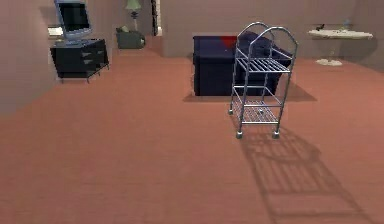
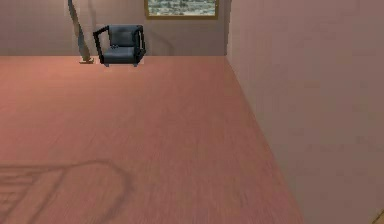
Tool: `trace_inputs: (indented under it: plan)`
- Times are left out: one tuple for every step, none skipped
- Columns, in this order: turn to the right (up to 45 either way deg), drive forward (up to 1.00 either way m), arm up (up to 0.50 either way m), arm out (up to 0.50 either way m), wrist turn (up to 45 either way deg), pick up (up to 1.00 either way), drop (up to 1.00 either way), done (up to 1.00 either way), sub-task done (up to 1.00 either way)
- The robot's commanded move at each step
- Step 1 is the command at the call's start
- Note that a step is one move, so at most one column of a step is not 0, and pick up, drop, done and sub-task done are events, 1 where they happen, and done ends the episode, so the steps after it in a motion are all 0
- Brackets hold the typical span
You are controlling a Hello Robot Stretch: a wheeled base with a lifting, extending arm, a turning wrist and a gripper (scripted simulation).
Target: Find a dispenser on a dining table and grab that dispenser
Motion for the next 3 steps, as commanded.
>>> trace_inputs:
  plan:
    - [0.0, 0.20, 0.00, 0.00, 0.0, 0.00, 0.00, 0.00, 0.00]
    - [-45.0, 0.00, 0.00, 0.00, 0.0, 0.00, 0.00, 0.00, 0.00]
    - [0.0, 0.25, 0.00, 0.00, 0.0, 0.00, 0.00, 0.00, 0.00]
